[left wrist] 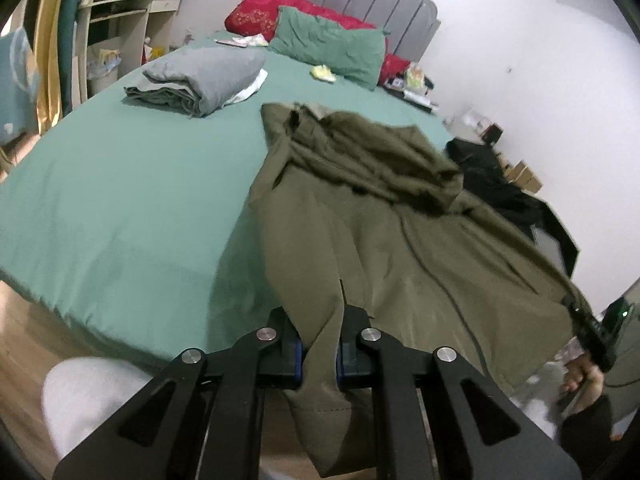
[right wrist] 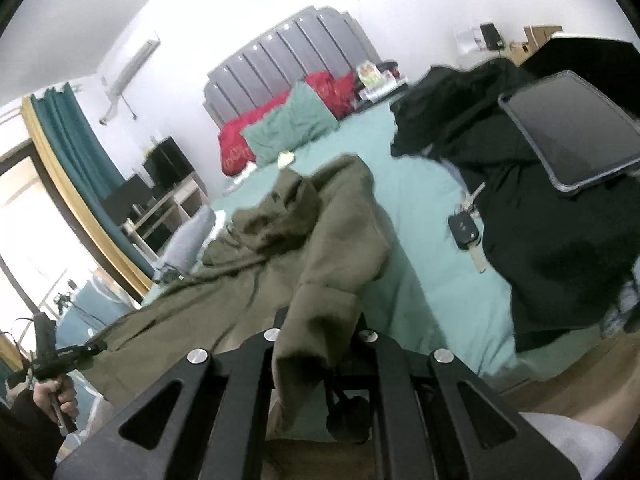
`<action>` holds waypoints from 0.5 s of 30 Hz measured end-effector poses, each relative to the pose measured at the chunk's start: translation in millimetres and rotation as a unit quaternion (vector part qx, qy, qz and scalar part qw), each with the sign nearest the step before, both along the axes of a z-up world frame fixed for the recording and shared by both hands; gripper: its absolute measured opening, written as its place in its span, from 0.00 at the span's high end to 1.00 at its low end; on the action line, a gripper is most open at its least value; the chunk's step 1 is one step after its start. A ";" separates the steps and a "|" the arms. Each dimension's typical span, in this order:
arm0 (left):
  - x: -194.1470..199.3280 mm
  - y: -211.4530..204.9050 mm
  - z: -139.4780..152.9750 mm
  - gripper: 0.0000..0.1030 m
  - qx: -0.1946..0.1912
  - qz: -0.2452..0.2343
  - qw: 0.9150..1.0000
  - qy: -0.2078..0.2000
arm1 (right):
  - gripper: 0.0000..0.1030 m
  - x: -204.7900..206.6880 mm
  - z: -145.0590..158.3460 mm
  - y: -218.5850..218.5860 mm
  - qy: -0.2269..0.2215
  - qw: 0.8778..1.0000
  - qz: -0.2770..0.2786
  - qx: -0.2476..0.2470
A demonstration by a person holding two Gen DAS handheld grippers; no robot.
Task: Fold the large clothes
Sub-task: 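Grasp the jacket hem with the left tool while the right tool grasps the hem too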
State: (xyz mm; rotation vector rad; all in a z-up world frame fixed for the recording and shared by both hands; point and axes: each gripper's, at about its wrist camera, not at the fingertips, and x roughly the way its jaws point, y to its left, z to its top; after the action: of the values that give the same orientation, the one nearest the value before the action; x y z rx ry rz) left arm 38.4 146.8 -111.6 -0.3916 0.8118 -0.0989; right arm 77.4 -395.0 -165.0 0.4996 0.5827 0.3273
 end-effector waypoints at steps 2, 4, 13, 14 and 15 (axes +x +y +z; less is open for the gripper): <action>-9.9 2.6 12.0 0.89 -0.001 -0.004 1.000 -0.007 | 0.93 -16.5 14.0 -3.5 -0.017 1.000 -0.002 0.001; -24.1 5.9 25.6 0.89 -0.001 -0.006 1.000 -0.016 | 0.93 -31.9 29.4 -6.5 -0.033 0.999 -0.004 -0.001; -59.1 18.7 85.0 0.89 -0.032 0.000 0.998 -0.063 | 0.93 -75.8 87.5 -15.1 -0.099 0.995 -0.020 -0.001; -54.9 20.1 89.5 0.89 -0.040 0.004 0.997 -0.069 | 0.93 -73.8 91.5 -16.8 -0.105 0.994 -0.025 0.003; -47.9 21.2 93.0 0.89 -0.047 0.008 0.996 -0.075 | 0.93 -71.3 94.8 -17.6 -0.110 0.994 -0.028 0.006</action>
State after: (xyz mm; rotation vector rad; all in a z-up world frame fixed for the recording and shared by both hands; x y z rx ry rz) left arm -9.5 167.9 -18.6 -0.4738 0.6575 -0.1496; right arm 6.1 -412.6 -70.2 0.4839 0.3532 0.3274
